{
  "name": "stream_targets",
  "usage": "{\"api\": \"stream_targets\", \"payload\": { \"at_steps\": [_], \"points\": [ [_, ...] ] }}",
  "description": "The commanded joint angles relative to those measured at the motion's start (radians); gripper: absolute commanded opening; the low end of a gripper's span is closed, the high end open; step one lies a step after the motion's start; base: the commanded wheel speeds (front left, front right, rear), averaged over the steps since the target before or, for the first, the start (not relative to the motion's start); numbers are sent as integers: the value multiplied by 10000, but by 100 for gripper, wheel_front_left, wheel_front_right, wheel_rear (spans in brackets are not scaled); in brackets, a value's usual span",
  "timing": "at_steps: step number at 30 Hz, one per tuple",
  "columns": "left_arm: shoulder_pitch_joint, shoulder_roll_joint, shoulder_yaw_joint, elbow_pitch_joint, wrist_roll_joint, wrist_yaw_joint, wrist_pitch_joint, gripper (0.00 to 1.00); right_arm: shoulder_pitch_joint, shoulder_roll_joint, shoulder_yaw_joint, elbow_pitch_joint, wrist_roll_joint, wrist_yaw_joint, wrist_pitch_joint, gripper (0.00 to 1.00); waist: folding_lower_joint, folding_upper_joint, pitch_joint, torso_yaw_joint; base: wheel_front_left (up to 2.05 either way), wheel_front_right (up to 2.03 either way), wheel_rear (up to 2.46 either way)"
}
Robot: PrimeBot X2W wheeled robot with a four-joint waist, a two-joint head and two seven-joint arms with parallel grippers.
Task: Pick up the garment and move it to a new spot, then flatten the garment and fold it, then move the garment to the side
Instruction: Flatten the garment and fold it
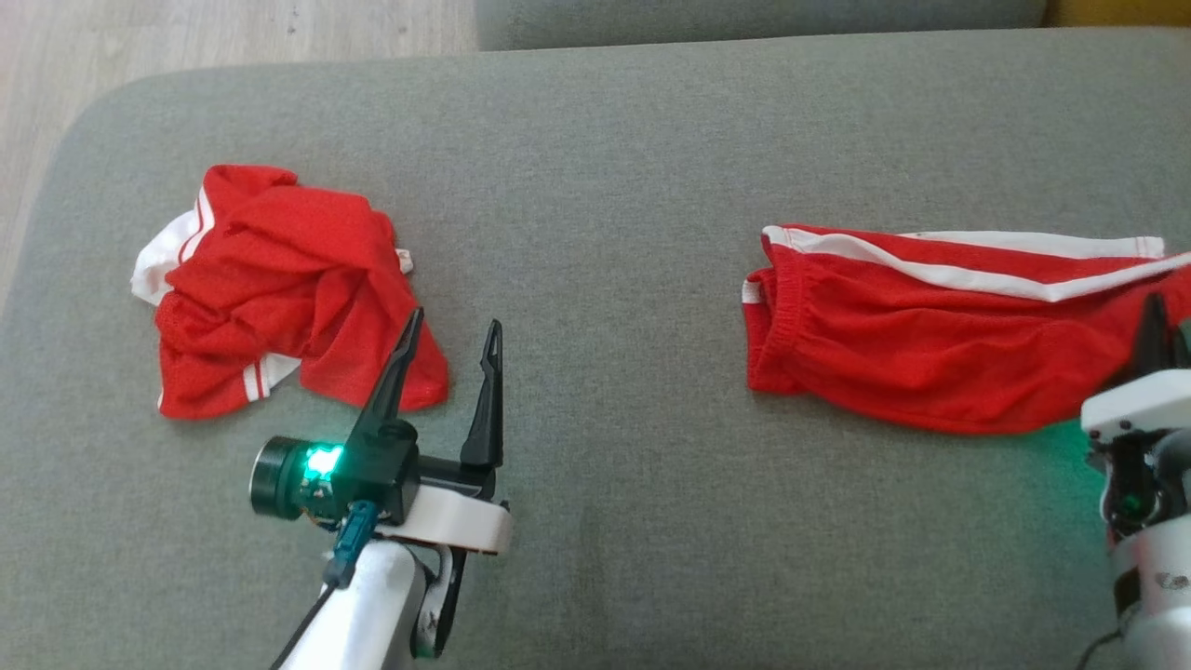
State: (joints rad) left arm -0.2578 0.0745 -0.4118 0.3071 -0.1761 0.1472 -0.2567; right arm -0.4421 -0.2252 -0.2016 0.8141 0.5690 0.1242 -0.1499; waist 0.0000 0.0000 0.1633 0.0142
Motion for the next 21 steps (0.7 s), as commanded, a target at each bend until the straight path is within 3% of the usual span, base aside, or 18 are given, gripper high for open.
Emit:
{"api": "stream_targets", "payload": {
  "at_steps": [1,8,21],
  "points": [
    [-188,96,435,-284,63,-36,-51,100,-324,-51,246,-428,-102,65,-143,0,0,0,-24,26,0,0,0],
    [-176,65,424,-182,48,-61,-51,100,-579,535,987,-1423,100,65,-149,0,0,0,-307,245,0,0,0],
    [126,97,436,-86,-39,-89,-51,100,-138,1366,3530,-2931,764,65,312,0,0,0,-917,1107,0,0,0]
  ]
}}
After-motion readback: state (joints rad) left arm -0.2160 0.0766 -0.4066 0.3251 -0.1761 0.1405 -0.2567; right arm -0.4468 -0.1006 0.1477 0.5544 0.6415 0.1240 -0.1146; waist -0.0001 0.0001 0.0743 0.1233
